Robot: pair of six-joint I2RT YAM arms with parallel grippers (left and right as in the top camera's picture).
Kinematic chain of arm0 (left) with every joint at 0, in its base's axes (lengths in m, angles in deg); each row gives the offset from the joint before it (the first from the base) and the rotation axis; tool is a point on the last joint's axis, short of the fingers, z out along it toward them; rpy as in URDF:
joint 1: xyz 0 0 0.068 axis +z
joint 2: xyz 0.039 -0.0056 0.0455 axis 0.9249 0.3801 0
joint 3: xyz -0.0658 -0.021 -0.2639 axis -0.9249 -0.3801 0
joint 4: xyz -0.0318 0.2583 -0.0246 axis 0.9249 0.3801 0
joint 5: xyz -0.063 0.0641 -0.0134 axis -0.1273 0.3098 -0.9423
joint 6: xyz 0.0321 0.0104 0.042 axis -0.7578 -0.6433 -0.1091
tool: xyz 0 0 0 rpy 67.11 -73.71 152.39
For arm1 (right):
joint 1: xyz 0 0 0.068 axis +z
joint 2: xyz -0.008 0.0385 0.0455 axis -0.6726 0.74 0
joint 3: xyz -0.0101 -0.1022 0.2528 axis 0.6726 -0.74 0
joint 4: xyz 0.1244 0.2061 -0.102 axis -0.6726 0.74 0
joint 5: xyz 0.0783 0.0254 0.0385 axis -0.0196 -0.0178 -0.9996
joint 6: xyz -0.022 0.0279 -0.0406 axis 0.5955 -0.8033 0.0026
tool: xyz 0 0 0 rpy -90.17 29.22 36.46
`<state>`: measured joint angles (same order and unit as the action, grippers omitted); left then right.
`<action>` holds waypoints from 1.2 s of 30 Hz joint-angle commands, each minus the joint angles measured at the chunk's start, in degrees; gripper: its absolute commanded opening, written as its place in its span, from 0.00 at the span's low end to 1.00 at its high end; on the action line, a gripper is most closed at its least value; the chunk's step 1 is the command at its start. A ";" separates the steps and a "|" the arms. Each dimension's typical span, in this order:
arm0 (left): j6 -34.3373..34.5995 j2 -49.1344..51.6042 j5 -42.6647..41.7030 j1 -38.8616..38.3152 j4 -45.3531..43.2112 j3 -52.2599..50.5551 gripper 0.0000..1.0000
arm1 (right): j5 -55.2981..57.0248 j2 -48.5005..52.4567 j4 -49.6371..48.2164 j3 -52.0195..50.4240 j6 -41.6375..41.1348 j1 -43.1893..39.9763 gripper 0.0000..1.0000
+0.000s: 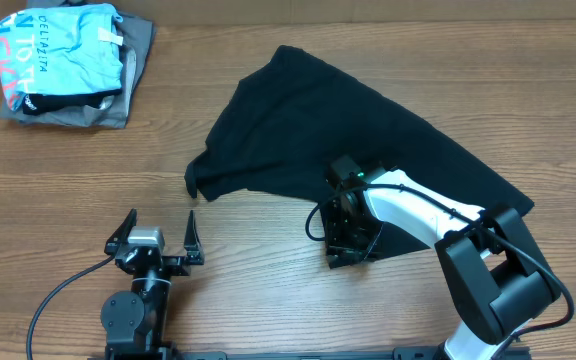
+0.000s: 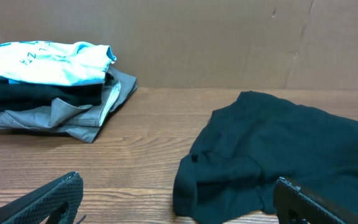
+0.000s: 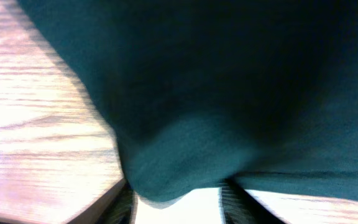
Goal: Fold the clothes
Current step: 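Grasp the T-shirt's lower right corner with the right gripper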
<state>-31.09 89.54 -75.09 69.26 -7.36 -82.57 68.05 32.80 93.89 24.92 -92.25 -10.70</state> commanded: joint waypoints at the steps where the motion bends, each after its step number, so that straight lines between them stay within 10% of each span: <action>1: -1.29 -0.48 0.00 0.33 0.04 -0.22 1.00 | 6.91 1.46 -1.92 -1.27 -1.49 0.09 0.24; 5: -1.29 -0.48 0.00 0.33 0.04 -0.22 1.00 | 9.29 1.46 -1.57 -1.27 -5.07 0.24 0.04; 19: -1.29 -0.48 0.00 0.33 0.04 -0.22 1.00 | 37.88 -3.45 23.43 11.04 -25.18 -7.65 0.04; 36: -1.29 -0.48 0.00 0.33 0.04 -0.22 1.00 | 37.09 -15.52 24.17 16.41 -14.69 -24.17 0.04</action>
<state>-31.09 89.54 -75.09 69.26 -7.36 -82.57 105.93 18.44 118.58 40.48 -109.34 -34.96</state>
